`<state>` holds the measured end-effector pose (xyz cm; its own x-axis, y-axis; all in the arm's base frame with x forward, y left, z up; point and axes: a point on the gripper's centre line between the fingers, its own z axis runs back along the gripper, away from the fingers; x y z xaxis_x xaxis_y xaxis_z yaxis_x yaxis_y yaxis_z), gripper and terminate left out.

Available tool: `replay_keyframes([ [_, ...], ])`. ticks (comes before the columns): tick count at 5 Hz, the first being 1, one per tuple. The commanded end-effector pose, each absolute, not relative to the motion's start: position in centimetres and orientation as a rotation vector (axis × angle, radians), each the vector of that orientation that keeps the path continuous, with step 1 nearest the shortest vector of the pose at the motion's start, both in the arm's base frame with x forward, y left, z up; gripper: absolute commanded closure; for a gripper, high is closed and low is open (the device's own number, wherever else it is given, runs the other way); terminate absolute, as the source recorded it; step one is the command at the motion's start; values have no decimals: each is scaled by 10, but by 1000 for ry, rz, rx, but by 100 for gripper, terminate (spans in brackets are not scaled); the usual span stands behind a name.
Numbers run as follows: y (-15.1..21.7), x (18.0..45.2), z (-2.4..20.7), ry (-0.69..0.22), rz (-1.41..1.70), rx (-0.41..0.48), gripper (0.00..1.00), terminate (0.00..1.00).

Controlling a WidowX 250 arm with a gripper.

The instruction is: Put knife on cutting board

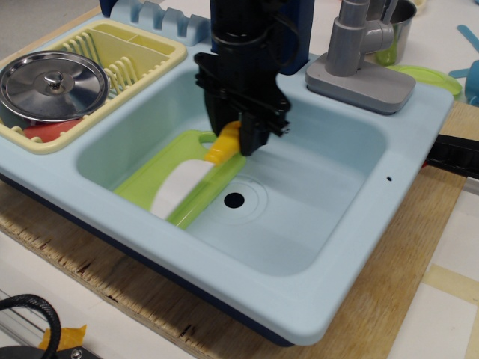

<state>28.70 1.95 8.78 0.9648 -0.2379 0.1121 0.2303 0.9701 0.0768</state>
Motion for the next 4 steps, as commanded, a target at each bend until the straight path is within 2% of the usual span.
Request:
replay_keyframes([
  [1,45,289,104,-216,-268,88,100,0],
  [2,47,291,100,-237,-285,45,0,0],
  [3,47,291,100,-237,-285,45,0,0],
  [4,47,291,100,-237,-285,45,0,100],
])
